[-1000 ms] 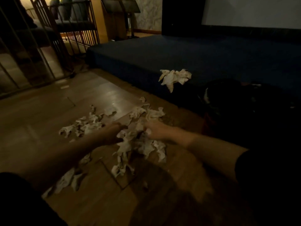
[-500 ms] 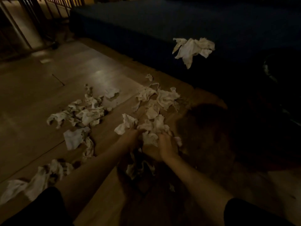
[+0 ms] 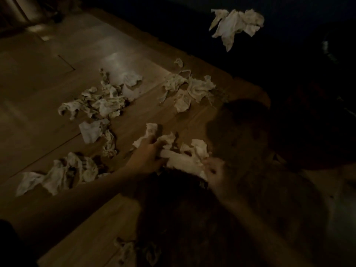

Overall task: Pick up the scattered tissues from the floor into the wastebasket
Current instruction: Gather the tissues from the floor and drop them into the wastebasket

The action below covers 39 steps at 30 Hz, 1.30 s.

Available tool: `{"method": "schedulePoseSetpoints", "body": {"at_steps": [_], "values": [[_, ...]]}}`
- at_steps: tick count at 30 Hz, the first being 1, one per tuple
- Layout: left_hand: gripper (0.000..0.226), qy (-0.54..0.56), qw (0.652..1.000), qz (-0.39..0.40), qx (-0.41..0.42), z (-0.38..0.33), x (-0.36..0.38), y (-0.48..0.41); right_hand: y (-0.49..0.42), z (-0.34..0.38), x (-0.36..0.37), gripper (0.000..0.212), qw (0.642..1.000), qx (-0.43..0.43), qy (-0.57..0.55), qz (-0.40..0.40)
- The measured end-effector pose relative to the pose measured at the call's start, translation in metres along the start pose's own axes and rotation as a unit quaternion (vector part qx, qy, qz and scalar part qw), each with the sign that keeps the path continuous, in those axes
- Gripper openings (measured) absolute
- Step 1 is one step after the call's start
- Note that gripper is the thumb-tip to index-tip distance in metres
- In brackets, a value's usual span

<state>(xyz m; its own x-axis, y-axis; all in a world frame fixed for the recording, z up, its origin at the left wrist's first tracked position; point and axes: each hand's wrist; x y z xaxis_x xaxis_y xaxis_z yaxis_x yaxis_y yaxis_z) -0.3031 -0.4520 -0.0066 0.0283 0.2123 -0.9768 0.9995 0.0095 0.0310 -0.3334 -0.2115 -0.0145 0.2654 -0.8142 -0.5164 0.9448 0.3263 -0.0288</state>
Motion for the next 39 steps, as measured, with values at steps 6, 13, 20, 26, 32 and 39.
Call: {"method": "schedulePoseSetpoints", "body": {"at_steps": [6, 13, 20, 26, 32, 39], "values": [[0.038, -0.08, 0.992, 0.073, 0.061, -0.024, 0.034, 0.0, 0.065, -0.021, 0.024, 0.028, 0.989, -0.1, 0.106, 0.019], [0.038, 0.035, 0.998, 0.051, 0.019, -0.04, 0.002, 0.001, 0.019, -0.024, -0.017, 0.014, 0.991, -0.056, 0.063, -0.107], [0.03, 0.056, 0.997, 0.056, 0.013, -0.068, -0.013, -0.006, -0.004, -0.046, -0.024, 0.02, 0.992, 0.006, 0.097, -0.086], [0.025, 0.086, 0.996, 0.01, -0.009, -0.08, -0.035, -0.01, -0.016, -0.028, -0.034, 0.01, 0.995, 0.023, 0.015, -0.093], [0.02, 0.077, 0.994, -0.08, 0.003, -0.116, -0.115, -0.057, -0.05, 0.06, -0.101, 0.015, 0.978, -0.111, 0.004, -0.175], [0.03, 0.092, 0.966, -0.215, 0.108, -0.229, -0.247, -0.133, -0.089, 0.162, -0.257, 0.017, 0.948, -0.141, 0.056, -0.281]]}}
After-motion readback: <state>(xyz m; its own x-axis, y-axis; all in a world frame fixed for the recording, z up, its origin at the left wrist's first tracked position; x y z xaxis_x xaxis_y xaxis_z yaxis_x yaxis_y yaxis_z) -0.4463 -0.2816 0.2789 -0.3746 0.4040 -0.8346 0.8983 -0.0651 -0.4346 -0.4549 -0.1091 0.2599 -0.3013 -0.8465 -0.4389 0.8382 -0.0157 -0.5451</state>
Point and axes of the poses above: each hand's wrist, its own y-axis away from the middle knuckle, its own x-axis out of the palm, z = x × y, and after that the axes turned 14 degrees about -y, right-handed
